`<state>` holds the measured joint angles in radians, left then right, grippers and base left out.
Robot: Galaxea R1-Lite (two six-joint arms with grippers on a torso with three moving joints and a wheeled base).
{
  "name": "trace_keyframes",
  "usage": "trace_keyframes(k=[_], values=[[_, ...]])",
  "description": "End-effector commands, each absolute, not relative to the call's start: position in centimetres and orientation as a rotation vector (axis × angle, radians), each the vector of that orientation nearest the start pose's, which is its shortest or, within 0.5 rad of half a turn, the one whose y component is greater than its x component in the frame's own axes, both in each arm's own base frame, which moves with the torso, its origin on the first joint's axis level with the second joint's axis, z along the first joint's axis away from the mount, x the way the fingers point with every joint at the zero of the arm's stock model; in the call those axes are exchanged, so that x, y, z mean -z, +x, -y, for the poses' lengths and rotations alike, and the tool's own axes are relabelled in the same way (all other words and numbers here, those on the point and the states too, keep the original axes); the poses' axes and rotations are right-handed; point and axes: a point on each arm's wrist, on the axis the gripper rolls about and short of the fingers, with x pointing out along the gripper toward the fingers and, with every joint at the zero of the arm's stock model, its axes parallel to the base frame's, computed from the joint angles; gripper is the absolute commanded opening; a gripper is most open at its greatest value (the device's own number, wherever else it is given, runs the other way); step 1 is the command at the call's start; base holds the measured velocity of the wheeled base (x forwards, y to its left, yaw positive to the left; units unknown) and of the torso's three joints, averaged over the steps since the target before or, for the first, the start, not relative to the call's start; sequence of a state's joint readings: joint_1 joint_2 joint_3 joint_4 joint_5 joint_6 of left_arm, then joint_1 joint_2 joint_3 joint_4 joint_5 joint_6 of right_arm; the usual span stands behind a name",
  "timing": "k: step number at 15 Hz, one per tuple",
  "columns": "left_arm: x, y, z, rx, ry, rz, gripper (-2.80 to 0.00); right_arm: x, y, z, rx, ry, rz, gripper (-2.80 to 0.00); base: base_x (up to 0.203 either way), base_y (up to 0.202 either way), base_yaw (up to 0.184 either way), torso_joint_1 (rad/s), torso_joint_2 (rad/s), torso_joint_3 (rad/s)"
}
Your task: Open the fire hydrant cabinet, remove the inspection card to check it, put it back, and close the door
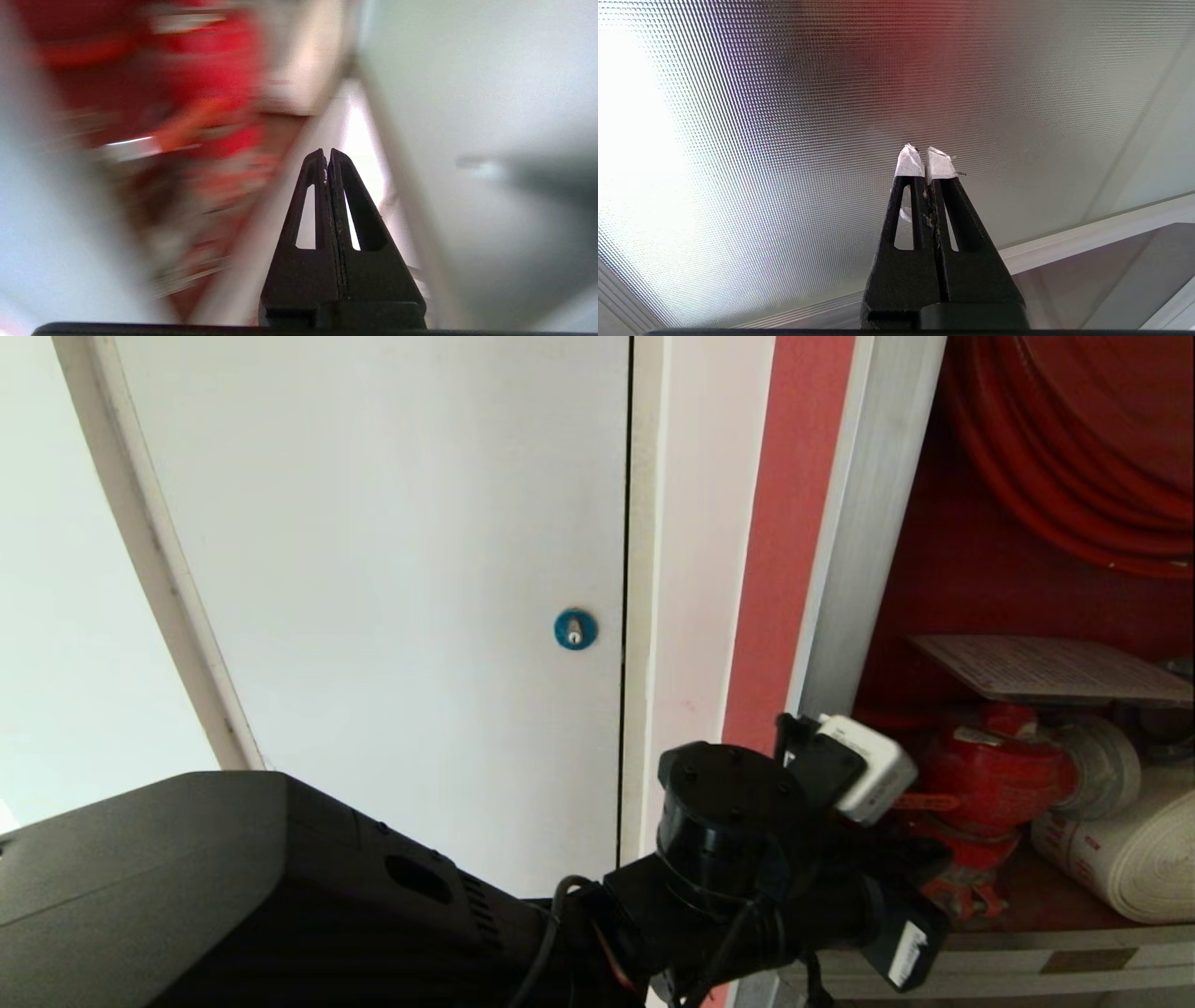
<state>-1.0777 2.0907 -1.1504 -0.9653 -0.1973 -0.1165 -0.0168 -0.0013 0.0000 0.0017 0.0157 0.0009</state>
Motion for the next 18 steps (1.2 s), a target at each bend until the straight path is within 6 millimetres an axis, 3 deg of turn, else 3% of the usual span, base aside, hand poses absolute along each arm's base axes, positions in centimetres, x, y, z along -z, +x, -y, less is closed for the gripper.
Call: trace_keyframes(k=[1,5,11,18], values=[[-16.8,20.4,35.0,1.204,-0.101,-0.049,-2.8,-7.5,-2.3,-0.1,0.002,0.002,-0.002,-2.8,0.0,0.0,0.0,0.0,0.0,0.0],[-16.5,21.9,30.0,1.032,-0.036,-0.074,-2.8,-7.5,-2.3,-0.1,0.002,0.002,-0.002,-2.8,0.0,0.0,0.0,0.0,0.0,0.0],[-16.4,22.2,19.9,0.809,0.036,-0.114,-2.8,-7.5,-2.3,-0.1,0.002,0.002,-0.002,-2.8,0.0,0.0,0.0,0.0,0.0,0.0],[-18.5,18.2,11.3,0.589,0.014,-0.034,-2.8,-7.5,-2.3,-0.1,0.002,0.0,-0.002,-2.8,0.0,0.0,0.0,0.0,0.0,0.0]])
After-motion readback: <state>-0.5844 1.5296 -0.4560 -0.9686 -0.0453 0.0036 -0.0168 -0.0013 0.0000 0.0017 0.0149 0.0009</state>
